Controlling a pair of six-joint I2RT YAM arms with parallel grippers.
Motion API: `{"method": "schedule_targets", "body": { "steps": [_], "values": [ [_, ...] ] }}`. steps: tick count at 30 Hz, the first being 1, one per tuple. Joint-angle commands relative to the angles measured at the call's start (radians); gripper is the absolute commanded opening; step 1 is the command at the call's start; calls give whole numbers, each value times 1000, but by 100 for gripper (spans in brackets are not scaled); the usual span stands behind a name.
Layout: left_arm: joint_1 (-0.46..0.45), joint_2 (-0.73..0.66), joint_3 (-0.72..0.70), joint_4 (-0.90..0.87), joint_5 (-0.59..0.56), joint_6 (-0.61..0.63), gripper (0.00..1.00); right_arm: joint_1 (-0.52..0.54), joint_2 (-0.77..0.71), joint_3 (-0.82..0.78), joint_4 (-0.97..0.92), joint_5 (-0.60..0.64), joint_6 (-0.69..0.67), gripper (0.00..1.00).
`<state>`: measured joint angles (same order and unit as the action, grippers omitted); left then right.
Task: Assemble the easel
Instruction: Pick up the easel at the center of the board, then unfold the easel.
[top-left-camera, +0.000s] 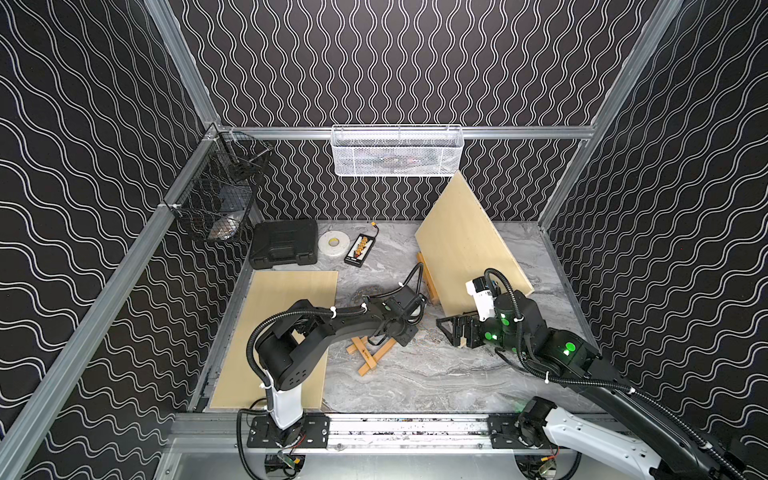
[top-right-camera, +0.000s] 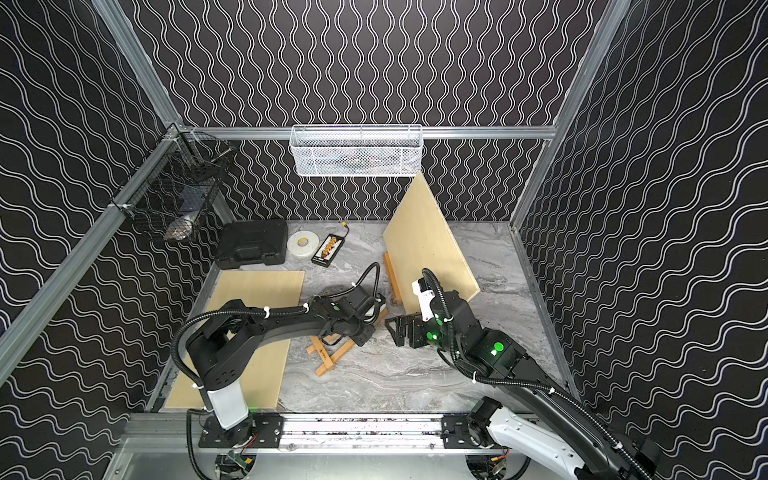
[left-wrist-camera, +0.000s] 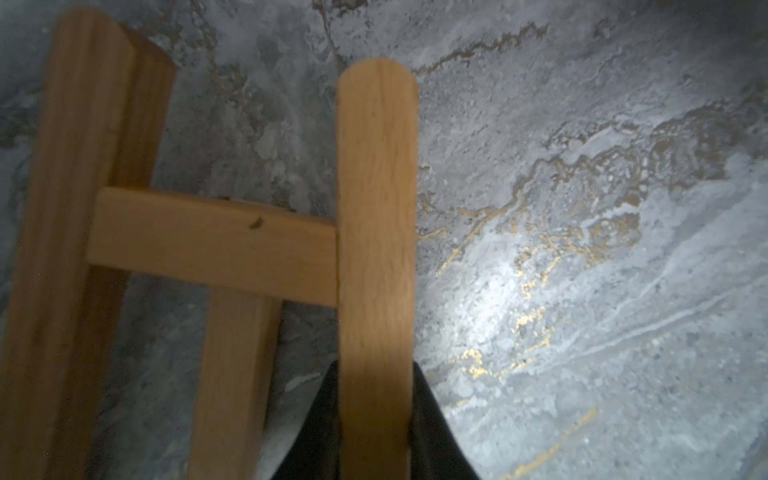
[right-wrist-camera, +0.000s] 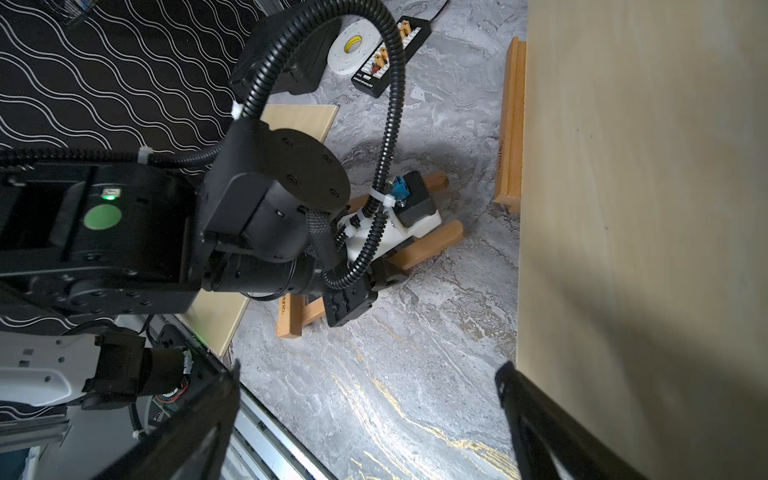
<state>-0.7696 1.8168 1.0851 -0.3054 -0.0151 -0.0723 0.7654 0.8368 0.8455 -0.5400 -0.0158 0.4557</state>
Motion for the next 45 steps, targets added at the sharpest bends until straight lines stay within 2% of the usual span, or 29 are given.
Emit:
{"method": "schedule_targets", "body": {
  "steps": [1, 11, 23, 30, 36, 40, 45],
  "values": [
    [14, -54, -5, 38, 26, 7, 17, 0, 9, 9, 31, 21, 1, 100],
    [60, -276, -56, 176, 80, -38, 0, 0, 22, 61, 71, 15, -18, 100],
    [123, -575, -209, 430, 124, -126, 0, 0, 23, 78, 150, 14, -53, 100],
    [147, -708, -280, 565, 178, -186, 0, 2, 140, 61, 277, -29, -49, 100],
    [157, -800, -335, 695, 195, -294, 0, 2, 223, 23, 452, -112, -39, 100],
    [161, -833, -402, 866, 211, -409, 0, 3, 262, -7, 569, -183, -22, 100],
    [164, -804, -467, 1117, 248, -562, 0, 10, 305, -1, 601, -212, -35, 100]
  ]
}}
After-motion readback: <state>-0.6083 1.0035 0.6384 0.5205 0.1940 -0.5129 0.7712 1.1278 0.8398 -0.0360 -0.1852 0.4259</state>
